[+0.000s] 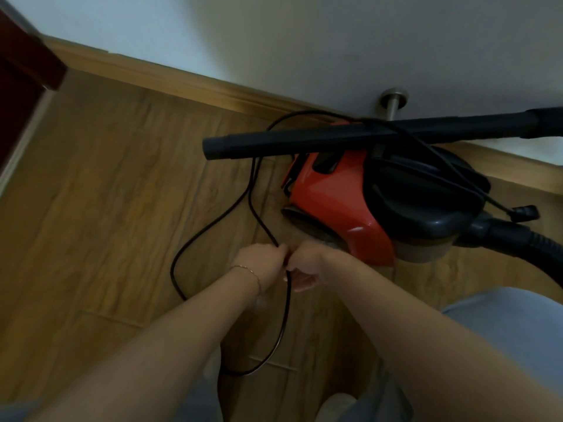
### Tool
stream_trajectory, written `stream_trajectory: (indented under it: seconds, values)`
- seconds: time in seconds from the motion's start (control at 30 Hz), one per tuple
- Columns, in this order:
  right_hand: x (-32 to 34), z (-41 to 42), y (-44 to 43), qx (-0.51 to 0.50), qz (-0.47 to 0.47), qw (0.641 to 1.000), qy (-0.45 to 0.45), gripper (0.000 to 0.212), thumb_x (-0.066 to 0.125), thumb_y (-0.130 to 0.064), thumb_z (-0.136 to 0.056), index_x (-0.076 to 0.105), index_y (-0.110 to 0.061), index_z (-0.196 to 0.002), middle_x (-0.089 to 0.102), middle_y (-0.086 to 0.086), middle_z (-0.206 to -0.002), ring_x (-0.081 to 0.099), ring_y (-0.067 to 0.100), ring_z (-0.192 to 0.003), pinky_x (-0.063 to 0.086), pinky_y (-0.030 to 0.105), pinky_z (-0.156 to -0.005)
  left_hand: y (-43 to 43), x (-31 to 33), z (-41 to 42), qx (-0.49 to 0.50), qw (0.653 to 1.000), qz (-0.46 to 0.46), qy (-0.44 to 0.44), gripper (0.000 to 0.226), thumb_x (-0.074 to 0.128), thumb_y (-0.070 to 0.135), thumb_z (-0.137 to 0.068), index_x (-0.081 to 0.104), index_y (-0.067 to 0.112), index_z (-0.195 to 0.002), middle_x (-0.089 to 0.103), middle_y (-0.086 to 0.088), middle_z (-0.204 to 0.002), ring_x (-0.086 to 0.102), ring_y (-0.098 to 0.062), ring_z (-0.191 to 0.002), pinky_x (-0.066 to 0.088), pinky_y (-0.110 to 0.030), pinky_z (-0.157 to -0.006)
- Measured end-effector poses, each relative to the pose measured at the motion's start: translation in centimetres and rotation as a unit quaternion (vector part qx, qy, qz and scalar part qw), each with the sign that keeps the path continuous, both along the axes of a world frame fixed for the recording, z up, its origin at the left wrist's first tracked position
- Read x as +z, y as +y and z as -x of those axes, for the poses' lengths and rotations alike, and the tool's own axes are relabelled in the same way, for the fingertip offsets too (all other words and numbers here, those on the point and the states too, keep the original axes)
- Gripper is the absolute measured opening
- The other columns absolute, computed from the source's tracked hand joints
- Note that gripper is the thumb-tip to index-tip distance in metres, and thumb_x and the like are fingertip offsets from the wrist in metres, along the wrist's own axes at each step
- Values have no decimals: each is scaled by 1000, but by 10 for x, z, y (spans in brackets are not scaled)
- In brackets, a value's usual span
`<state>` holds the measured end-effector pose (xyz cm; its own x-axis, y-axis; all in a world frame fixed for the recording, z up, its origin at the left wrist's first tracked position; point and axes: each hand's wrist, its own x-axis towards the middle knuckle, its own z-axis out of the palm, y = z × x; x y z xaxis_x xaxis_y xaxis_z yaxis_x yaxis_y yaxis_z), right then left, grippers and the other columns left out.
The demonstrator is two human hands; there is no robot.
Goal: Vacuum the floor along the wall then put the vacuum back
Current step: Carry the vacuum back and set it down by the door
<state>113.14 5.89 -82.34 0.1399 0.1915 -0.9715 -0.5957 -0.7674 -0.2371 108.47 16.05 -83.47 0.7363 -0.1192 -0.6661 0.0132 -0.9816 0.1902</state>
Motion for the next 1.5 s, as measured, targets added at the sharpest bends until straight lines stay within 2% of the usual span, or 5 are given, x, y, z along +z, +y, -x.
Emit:
stream_trajectory:
  seconds: [0.27,0.5,0.93,1.13,1.5]
  values:
    - [54,-21,14,-101,-110,955,-257,10,54,-16,-93,51,-19,-84,55,-1,-73,55,4,-44,47,18,-43,42,54,-40,13,978,-69,-198,32,42,44,-93,61,26,-113,59,2,-100,59,-18,-92,51,-31,-69]
    - [123,-20,-26,-6,-125,886,-446,25,59,-25,-89,49,-34,-110,63,-6,-80,64,7,-70,58,29,-64,33,102,-68,109,919,90,-367,32,56,38,-87,73,11,-92,59,-3,-92,52,-15,-82,43,-29,-69]
    - [211,-77,-140,32,-93,881,-463,13,57,-17,-91,60,-30,-92,67,-8,-71,66,6,-62,52,13,-60,-13,141,-138,199,875,237,-372,31,56,41,-88,60,17,-69,56,7,-61,50,-6,-58,40,-17,-53]
    - [184,-102,-161,7,85,715,-694,25,57,-19,-92,68,-25,-115,71,-3,-100,63,15,-90,48,29,-83,-28,141,-150,63,874,269,-399,32,52,16,-92,50,20,-124,51,7,-75,50,-11,-60,43,-25,-56]
    - [129,-165,-145,44,176,614,-768,33,47,-24,-96,63,-31,-123,71,8,-97,61,33,-92,45,38,-73,-31,108,-176,57,851,186,-488,35,53,5,-89,59,10,-123,62,-19,-93,60,-35,-83,46,-36,-67]
